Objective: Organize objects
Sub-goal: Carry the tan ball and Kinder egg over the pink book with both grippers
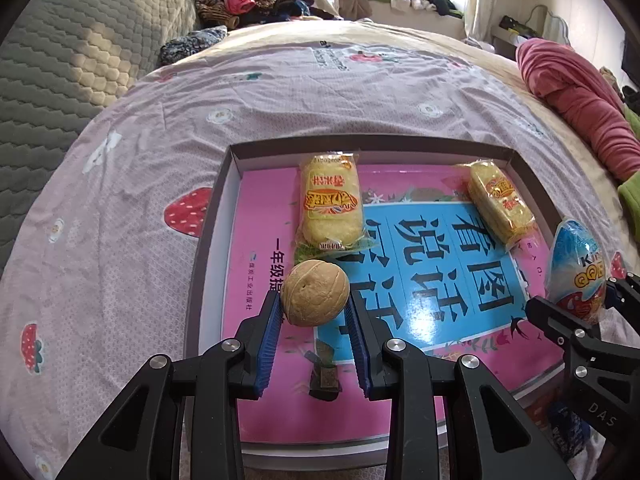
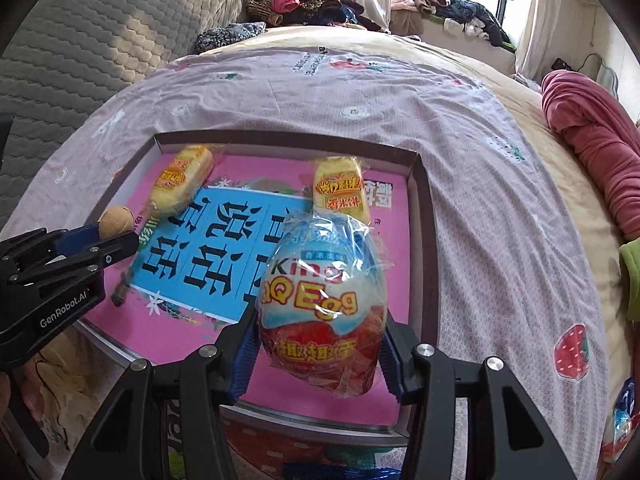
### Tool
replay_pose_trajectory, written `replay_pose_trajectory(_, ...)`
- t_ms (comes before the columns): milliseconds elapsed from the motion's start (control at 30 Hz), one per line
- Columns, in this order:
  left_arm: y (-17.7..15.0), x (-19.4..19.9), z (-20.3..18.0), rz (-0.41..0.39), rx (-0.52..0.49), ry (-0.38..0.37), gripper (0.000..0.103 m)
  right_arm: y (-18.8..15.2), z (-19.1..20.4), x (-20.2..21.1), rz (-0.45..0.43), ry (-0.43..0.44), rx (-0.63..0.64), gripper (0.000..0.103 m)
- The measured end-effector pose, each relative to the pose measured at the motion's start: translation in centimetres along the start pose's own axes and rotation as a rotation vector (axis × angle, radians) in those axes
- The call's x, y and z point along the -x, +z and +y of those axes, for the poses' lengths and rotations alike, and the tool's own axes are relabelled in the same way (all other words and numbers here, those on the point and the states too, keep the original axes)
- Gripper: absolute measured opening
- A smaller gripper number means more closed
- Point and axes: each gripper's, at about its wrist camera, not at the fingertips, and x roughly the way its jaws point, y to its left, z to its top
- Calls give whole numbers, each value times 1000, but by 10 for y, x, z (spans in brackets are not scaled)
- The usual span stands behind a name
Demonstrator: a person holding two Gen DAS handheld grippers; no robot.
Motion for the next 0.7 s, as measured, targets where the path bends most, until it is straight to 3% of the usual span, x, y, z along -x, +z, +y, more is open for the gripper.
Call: replay_pose_trajectory(700,-6,-17,0,40,-1,5,34,-4,-5,-24,75,-12,2,53)
